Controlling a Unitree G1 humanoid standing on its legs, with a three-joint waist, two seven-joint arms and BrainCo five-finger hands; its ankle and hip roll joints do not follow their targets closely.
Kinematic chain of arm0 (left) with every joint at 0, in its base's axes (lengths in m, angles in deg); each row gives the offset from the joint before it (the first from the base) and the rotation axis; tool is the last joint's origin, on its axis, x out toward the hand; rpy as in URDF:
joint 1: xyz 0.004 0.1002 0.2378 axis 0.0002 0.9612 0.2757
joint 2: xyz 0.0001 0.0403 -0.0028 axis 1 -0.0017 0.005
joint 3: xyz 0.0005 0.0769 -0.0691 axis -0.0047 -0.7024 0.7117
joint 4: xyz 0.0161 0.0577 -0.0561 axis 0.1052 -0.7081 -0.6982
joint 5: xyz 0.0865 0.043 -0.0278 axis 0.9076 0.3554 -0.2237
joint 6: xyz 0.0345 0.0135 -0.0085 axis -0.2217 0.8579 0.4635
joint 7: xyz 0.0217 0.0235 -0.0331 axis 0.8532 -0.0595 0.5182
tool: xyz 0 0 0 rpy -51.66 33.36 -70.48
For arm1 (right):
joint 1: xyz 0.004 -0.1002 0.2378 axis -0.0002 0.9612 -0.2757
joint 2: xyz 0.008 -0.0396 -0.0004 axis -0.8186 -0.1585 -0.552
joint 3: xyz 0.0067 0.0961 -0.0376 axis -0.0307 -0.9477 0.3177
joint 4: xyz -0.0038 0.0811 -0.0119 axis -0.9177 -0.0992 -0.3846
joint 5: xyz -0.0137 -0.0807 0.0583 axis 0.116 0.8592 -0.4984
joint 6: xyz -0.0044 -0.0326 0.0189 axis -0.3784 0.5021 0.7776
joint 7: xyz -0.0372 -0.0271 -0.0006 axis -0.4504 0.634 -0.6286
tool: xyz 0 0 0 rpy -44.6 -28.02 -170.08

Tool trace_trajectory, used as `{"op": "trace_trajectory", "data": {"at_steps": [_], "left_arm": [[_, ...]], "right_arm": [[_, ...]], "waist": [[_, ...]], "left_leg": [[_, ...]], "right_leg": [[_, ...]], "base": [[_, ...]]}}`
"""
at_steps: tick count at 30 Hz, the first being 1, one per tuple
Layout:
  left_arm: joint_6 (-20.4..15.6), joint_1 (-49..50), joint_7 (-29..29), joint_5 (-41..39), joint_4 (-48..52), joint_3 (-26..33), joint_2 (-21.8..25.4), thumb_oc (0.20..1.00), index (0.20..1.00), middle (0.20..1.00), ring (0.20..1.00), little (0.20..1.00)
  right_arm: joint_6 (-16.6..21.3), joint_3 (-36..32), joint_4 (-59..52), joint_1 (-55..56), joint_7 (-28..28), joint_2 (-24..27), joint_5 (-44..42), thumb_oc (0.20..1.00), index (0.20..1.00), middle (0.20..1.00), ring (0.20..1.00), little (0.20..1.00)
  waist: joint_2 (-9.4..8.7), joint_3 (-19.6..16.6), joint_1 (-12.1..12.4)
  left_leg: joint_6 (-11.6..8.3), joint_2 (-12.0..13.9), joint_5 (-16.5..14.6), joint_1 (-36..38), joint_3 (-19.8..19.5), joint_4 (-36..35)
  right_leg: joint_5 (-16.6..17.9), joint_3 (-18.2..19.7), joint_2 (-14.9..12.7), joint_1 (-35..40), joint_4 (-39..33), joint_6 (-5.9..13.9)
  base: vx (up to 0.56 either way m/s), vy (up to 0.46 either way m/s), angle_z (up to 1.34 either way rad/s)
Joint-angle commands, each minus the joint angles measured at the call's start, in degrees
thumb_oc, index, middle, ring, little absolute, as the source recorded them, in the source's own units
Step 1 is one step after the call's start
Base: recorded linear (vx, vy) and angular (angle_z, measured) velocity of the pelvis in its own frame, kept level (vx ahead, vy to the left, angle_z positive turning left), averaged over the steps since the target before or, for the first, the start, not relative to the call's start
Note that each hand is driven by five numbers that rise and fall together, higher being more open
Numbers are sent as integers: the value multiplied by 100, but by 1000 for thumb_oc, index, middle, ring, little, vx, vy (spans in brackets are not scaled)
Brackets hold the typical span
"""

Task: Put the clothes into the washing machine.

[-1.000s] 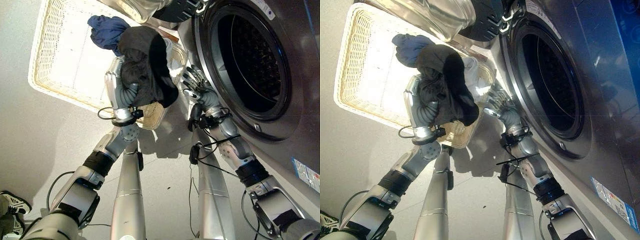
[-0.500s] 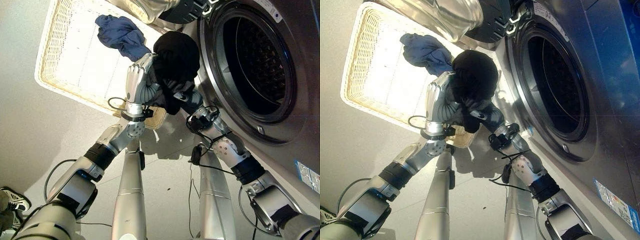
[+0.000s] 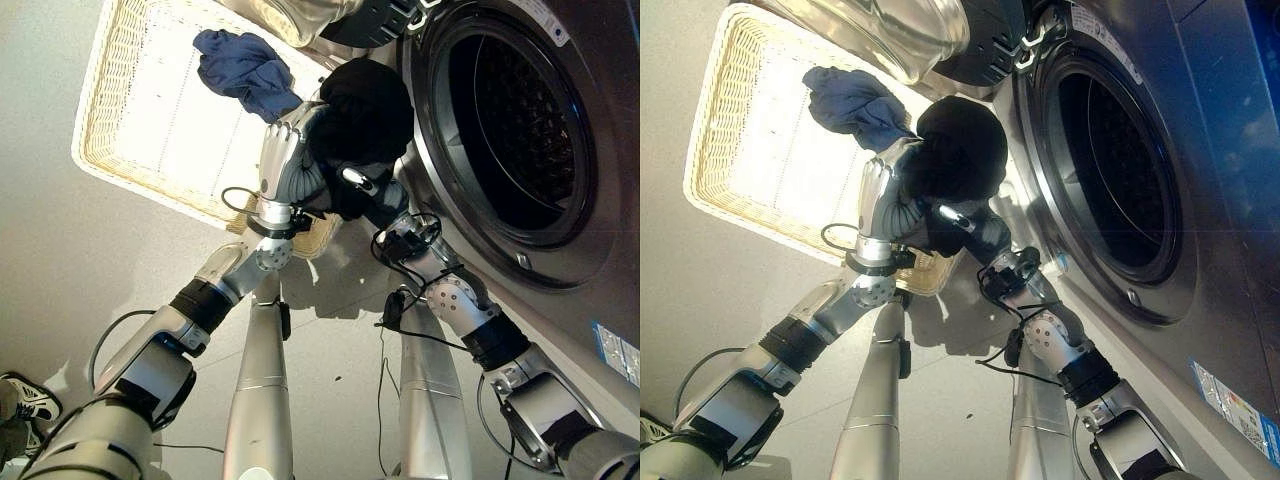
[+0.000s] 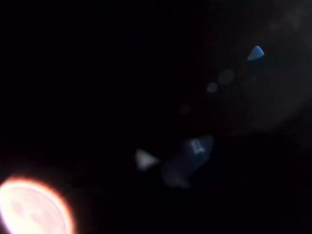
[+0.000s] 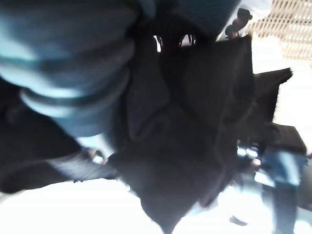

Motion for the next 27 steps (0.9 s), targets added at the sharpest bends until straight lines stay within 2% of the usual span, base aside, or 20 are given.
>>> {"op": "trace_trajectory", "data": {"at_steps": [1, 6, 11, 12, 13, 17, 20, 23, 27], "left_arm": [[-192, -48, -64, 260, 417, -180, -71, 200, 200, 200, 200, 200], [-326, -35, -195, 294, 531, -207, -115, 200, 200, 200, 200, 200], [-264, -11, -63, 332, 581, -217, -191, 200, 200, 200, 200, 200], [-183, -4, 101, 354, 580, -202, -204, 511, 511, 511, 511, 511], [-161, 11, 225, 265, 564, -175, -213, 1000, 1000, 1000, 1000, 1000], [-81, 161, 412, -291, 450, 18, -320, 1000, 1000, 1000, 1000, 1000], [-352, 384, 487, -922, 357, 330, -466, 1000, 1000, 1000, 1000, 1000], [-451, 499, 403, -995, 359, 484, -541, 1000, 1000, 1000, 1000, 1000], [-359, 600, 264, -949, 412, 612, -520, 1000, 1000, 1000, 1000, 1000]], "right_arm": [[374, 86, -1022, -110, -344, -303, -133, 200, 200, 200, 200, 200], [518, -21, -1045, -52, -225, -327, -100, 200, 200, 200, 200, 200], [510, -57, -1063, -34, -139, -361, -103, 200, 200, 200, 200, 200], [518, -73, -1058, -29, -129, -366, -115, 200, 200, 200, 200, 200], [538, -84, -1038, -31, -118, -370, -124, 200, 200, 200, 200, 200], [641, -130, -954, -15, -69, -436, -59, 200, 200, 200, 200, 200], [765, -214, -925, -8, 89, -493, 17, 200, 200, 200, 200, 200], [856, -304, -927, 11, 214, -526, 122, 200, 200, 200, 200, 200], [1084, -498, -965, 30, 423, -458, 195, 200, 200, 200, 200, 200]], "waist": [[90, -98, -27], [93, -98, -55], [93, -98, -64], [88, -98, -65], [86, -98, -59], [82, -98, -30], [76, -98, 6], [80, -98, 23], [91, -98, 32]], "left_leg": [[548, -296, 78, -119, -296, 151], [550, -295, 93, -122, -250, 124], [554, -288, 96, -123, -227, 123], [555, -289, 100, -123, -225, 120], [556, -291, 103, -126, -229, 121], [555, -298, 118, -133, -250, 116], [558, -311, 128, -122, -274, 88], [561, -319, 130, -127, -285, 91], [564, -321, 137, -119, -270, 77]], "right_leg": [[368, 109, -86, 89, -37, 705], [397, 103, -88, 92, -84, 713], [395, 106, -86, 96, -82, 711], [397, 103, -83, 101, -89, 709], [397, 99, -84, 105, -93, 708], [394, 84, -81, 107, -85, 709], [387, 60, -71, 123, -94, 706], [384, 43, -80, 125, -92, 701], [385, 23, -89, 142, -95, 695]], "base": [[0, 0, 0], [0, 0, 0], [0, 0, 0], [0, 0, 0], [0, 0, 0], [0, 0, 0], [-1, -10, 0], [0, 0, 0], [0, 0, 0]]}}
